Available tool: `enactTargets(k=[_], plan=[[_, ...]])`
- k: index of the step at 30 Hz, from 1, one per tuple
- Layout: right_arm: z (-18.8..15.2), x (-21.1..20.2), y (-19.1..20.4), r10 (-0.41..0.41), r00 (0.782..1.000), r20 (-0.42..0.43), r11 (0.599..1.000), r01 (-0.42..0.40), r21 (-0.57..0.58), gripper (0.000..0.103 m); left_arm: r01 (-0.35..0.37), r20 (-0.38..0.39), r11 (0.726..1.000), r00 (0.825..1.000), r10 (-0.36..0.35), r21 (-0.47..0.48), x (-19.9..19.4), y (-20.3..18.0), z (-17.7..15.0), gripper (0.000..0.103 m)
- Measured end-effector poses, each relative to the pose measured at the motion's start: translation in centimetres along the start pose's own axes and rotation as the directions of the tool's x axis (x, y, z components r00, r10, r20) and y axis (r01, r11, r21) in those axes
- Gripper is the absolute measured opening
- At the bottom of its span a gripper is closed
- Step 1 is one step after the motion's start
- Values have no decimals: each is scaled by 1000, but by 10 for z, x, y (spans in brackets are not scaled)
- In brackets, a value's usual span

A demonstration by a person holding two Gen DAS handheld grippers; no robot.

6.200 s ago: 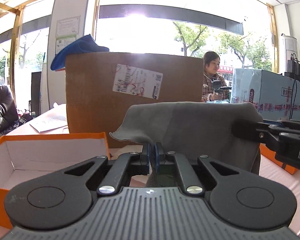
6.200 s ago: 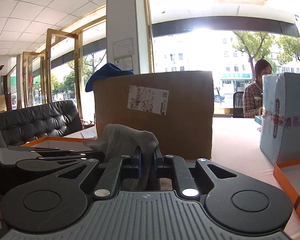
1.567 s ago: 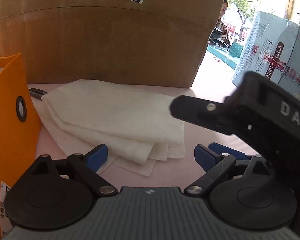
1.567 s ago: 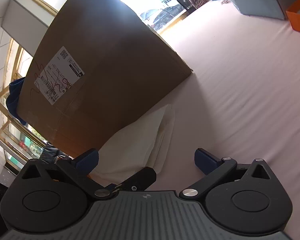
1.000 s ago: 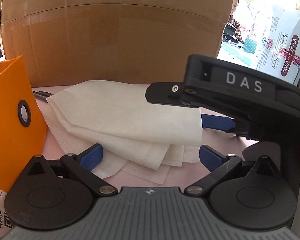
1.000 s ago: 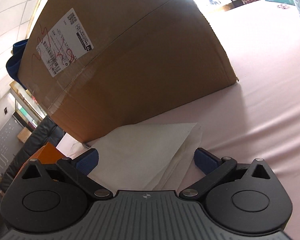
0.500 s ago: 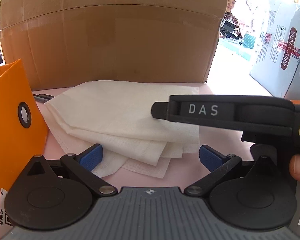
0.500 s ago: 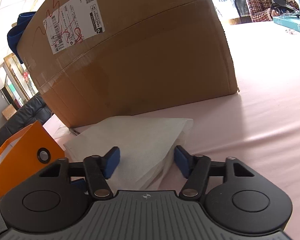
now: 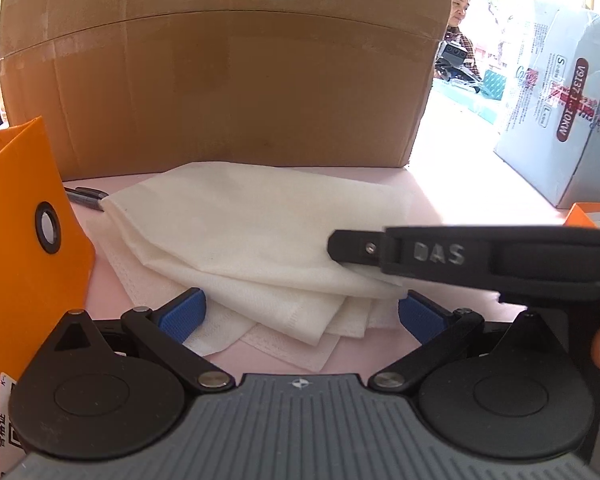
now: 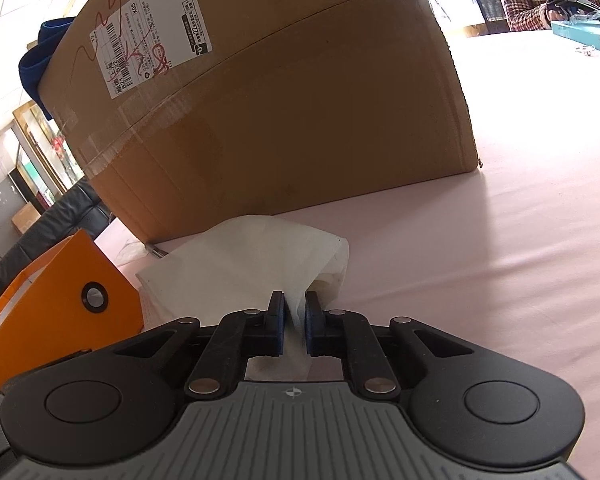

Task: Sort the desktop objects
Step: 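Lift the napkins with the right gripper while the left gripper grasps their other edge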

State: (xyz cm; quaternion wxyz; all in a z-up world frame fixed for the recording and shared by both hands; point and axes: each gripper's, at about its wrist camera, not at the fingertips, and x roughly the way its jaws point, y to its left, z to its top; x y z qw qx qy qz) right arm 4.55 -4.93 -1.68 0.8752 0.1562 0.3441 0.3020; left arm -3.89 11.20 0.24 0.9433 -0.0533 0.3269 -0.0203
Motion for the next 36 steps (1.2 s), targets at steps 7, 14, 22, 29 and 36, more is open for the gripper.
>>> enactTargets(k=[7,14,22,29,36], plan=[[-10,-44,-19,-102,995,19,995,102,11,9,91,30,995,996,-89,-45,-12,5,-2,103],[-34,-102,-22,-172,985,-1,974,170,-147,9,141,48,982,990,-136,-126,-16,15,-4,103],[-75,-160,-21,-112,993,-47,962,96,-254,9,247,-24,968,968,-248,-48,-14,3,-7,103],[-89,-163,-39,-39,999,10,992,40,-123,11,320,-124,933,945,-302,167,-31,-37,-24,103],[-94,-163,-33,-53,998,16,987,55,-153,13,397,-203,916,903,-378,58,-38,-36,-21,103]])
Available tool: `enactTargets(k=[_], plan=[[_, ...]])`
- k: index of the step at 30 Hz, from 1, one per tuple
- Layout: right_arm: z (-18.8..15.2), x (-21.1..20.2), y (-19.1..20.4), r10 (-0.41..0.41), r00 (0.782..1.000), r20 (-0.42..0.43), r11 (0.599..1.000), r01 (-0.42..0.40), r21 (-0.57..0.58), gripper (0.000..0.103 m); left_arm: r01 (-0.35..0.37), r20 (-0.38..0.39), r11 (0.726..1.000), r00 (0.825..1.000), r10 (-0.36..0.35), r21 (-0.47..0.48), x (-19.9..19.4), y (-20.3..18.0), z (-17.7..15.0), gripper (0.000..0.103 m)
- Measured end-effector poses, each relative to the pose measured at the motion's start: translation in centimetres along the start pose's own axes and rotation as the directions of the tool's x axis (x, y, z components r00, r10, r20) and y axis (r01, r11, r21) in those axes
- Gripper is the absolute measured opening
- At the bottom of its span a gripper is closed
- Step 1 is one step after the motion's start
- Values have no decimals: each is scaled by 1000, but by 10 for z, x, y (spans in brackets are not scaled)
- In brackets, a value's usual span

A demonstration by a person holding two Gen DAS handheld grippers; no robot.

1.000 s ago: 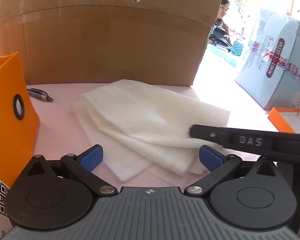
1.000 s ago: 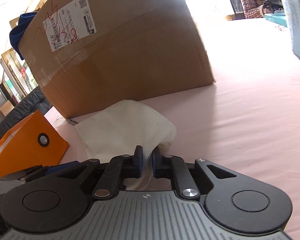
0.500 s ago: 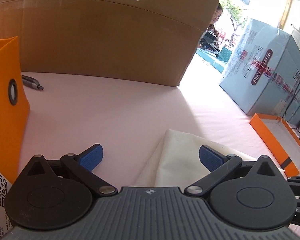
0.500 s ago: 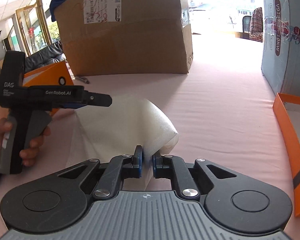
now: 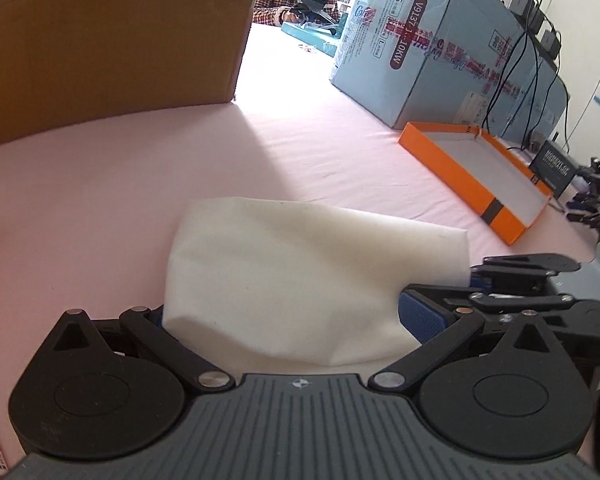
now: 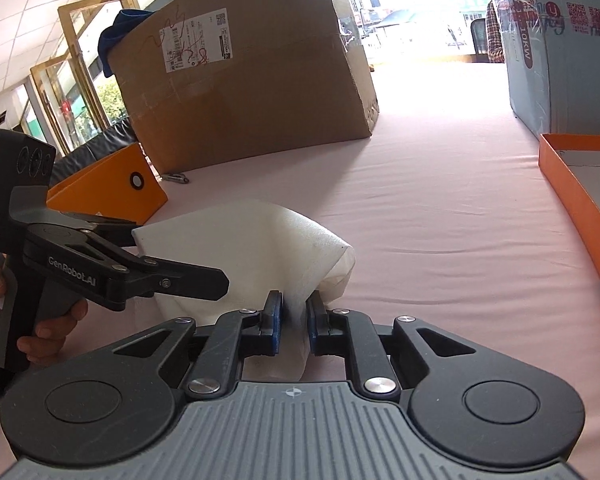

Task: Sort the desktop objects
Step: 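Lift the napkins with the right gripper while the left gripper grasps their other edge, then carry the white napkins with both grippers over the orange box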

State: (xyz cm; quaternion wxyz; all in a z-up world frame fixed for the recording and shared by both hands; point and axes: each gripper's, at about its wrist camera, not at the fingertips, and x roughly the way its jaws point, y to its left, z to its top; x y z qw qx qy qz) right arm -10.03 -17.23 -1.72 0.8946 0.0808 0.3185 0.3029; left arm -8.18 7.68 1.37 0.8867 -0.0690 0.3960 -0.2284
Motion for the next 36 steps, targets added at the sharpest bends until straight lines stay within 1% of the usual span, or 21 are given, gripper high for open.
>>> enactTargets(k=[2,4,5,6,7,8,9,11,12,13,14,15,16,20,23,26,28,31,34,36], plan=[[-1,1,1,-3,1000,0,1000,3,-4,13,7,9,999,1000,-6,-41,0,1,-1,103],[-1,1,0,2,1000,0,1000,-2,1,13,-2,23,999,1000,3,-47,-1,0,-3,102],[-1,2,-1,6,1000,0,1000,-6,6,13,-9,32,999,999,11,-47,-1,-1,-4,97],[-2,0,-3,12,1000,1,1000,-12,14,14,-17,40,999,999,19,-48,-2,-2,-5,93],[-2,0,-4,18,1000,1,1000,-18,21,14,-28,50,999,998,30,-43,-2,-3,-6,86],[-2,0,-5,21,1000,1,999,-21,25,14,-45,59,999,997,47,-29,-2,-6,-8,75],[-3,-1,-5,24,1000,2,999,-24,30,14,-65,65,998,996,65,-9,-1,-10,-9,70],[-3,-1,-7,30,1000,3,999,-30,38,15,-114,82,993,990,112,28,-1,-17,-13,54],[-3,-2,-7,30,1000,3,999,-30,38,15,-135,90,990,987,131,42,-1,-20,-15,49],[-3,-2,-6,28,1000,4,999,-28,35,15,-150,97,987,985,144,54,-1,-23,-17,38],[-4,-2,-6,26,1000,4,999,-26,32,15,-161,102,985,983,154,64,-2,-25,-19,28],[-4,-2,-5,23,1000,4,999,-23,28,15,-169,107,983,981,161,76,-3,-28,-21,26],[-4,-2,-5,21,1000,4,999,-21,25,15,-173,111,981,980,162,90,-3,-30,-23,21],[-3,-3,1,-4,1000,4,1000,4,-4,14,-218,145,963,970,195,157,-5,-42,-31,17],[-4,-2,14,-58,998,8,995,59,-78,14,-234,156,958,965,209,165,-8,-45,-35,16],[-6,0,31,-133,991,23,975,135,-175,17,-238,163,958,964,213,160,-11,-45,-37,16],[-8,1,41,-177,983,38,956,181,-230,20,-255,177,949,959,224,183,-12,-48,-40,16],[-10,3,52,-227,972,59,926,234,-295,21,-283,196,935,950,243,213,-16,-53,-45,16],[-11,2,63,-256,963,89,898,270,-347,20,-292,238,928,942,237,233,-27,-56,-52,16],[-10,-1,66,-250,962,111,901,273,-337,20,-310,267,917,933,242,253,-34,-58,-54,16]])
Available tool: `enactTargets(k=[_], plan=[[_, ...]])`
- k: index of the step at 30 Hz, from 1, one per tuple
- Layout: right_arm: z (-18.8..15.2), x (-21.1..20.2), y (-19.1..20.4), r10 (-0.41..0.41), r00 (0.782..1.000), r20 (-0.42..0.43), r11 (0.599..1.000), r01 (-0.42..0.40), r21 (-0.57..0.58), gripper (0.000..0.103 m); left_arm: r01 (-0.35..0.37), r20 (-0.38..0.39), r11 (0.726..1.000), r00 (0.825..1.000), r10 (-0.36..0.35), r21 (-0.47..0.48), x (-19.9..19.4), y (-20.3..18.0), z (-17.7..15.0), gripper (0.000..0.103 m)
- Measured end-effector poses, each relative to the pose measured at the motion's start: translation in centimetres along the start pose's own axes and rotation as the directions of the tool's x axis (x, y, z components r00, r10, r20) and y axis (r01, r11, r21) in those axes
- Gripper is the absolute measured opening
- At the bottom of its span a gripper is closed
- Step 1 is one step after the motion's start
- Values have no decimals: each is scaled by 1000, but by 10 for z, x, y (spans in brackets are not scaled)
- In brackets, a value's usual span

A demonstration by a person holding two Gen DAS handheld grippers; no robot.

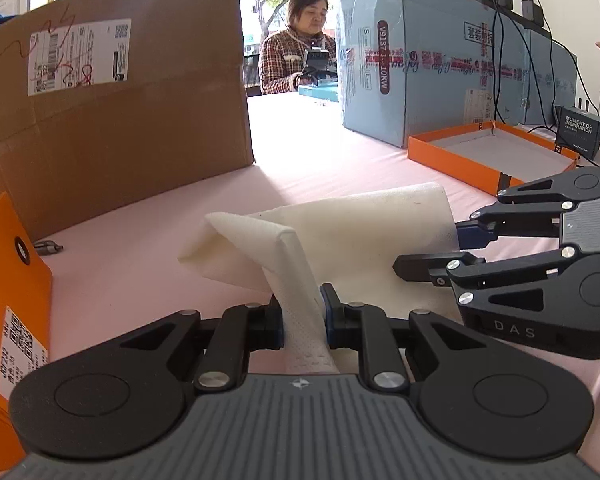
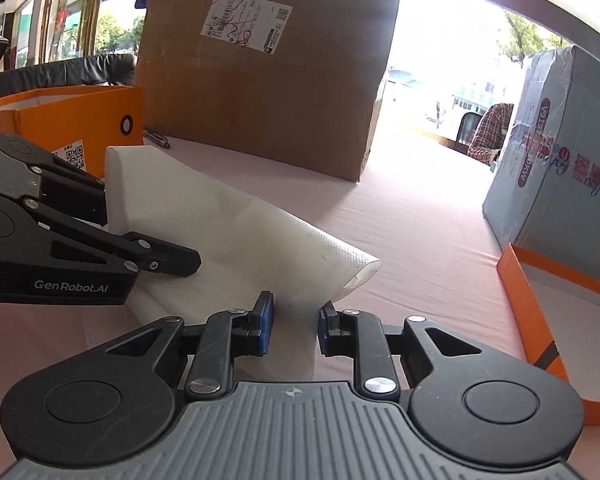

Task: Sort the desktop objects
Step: 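Carry the white napkins with both grippers over the orange box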

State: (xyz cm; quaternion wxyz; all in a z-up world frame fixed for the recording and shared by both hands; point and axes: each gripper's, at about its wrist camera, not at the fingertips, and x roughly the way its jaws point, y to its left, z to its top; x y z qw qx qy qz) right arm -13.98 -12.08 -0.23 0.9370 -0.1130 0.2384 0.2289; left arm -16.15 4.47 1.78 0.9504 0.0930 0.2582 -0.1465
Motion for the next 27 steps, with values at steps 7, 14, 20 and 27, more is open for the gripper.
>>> enactTargets(k=[7,14,20,27], plan=[[15,-14,-9,36,991,130,986,-57,159,20,-31,25,999,999,32,-26,-23,16,6,16],[32,-19,7,51,983,176,985,-78,151,17,-79,63,995,995,83,-69,-44,41,9,16],[50,-18,25,101,973,206,971,-141,193,13,-135,76,988,987,141,-73,-63,57,7,15],[80,-22,52,136,950,280,969,-186,159,8,-199,165,975,963,214,-102,-102,85,14,15]])
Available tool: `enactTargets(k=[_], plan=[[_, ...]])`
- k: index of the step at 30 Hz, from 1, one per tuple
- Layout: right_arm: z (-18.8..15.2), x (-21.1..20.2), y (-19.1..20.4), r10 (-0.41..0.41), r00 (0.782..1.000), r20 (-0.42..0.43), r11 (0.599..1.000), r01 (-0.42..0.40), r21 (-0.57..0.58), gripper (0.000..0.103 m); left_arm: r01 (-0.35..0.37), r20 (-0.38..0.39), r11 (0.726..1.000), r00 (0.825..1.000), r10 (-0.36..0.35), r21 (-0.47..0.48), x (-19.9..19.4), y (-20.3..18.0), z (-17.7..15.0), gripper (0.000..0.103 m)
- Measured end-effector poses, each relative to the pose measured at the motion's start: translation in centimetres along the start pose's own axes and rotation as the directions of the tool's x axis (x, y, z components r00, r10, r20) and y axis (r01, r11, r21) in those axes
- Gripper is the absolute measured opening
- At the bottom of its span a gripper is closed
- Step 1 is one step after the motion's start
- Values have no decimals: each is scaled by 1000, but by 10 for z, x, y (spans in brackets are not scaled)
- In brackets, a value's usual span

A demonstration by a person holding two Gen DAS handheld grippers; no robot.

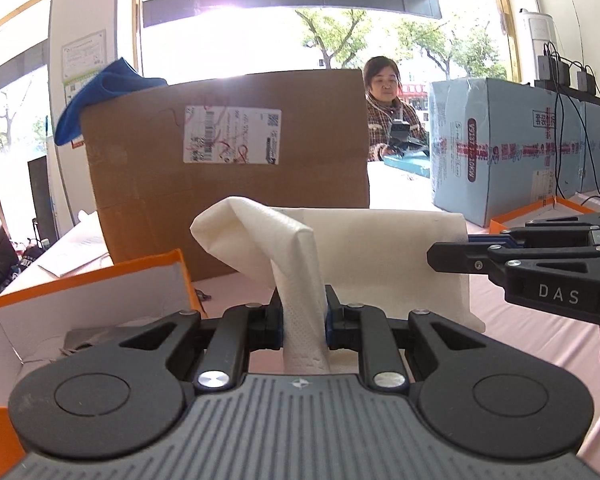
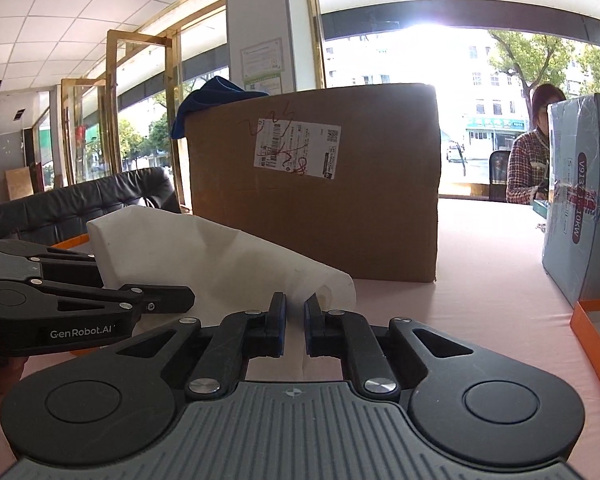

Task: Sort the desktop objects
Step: 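Carry the white napkins with both grippers over the orange box, then lower the napkins into the orange box and open both grippers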

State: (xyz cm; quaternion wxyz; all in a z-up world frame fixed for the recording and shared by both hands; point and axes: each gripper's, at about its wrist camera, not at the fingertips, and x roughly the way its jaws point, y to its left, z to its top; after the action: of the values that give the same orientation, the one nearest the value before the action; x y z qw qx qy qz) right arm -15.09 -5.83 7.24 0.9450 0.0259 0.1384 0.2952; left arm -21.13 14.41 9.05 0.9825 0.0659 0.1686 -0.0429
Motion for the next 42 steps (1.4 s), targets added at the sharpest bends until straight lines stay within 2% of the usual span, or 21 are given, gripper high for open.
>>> enactTargets(k=[10,15,20,23,27,29,30,36,39,42], plan=[[51,6,55,102,983,155,995,-98,-31,7,-91,86,992,991,99,-89,-46,60,21,15],[72,28,93,156,971,180,987,-146,-63,7,-167,97,976,979,181,-143,-64,102,25,15],[90,63,133,177,974,145,983,-167,-80,7,-204,-4,952,978,209,-229,-65,150,27,15],[95,89,148,164,984,68,986,-164,3,7,-244,-99,940,969,227,-238,-55,171,22,15],[92,135,156,160,985,-64,976,-148,160,7,-317,-274,931,925,262,-179,-30,189,1,15],[82,152,163,148,983,-110,972,-124,201,7,-340,-338,921,903,264,-190,-18,201,-10,14],[74,147,168,143,982,-120,971,-115,211,7,-347,-365,915,895,257,-206,-12,209,-16,14],[54,172,174,78,976,-201,966,-23,259,7,-346,-429,908,876,222,-236,5,226,-33,15],[50,169,176,77,975,-210,967,-22,253,7,-343,-444,907,871,209,-245,11,227,-35,16],[48,164,175,82,975,-208,967,-28,253,7,-355,-452,907,863,226,-225,14,224,-36,16]])
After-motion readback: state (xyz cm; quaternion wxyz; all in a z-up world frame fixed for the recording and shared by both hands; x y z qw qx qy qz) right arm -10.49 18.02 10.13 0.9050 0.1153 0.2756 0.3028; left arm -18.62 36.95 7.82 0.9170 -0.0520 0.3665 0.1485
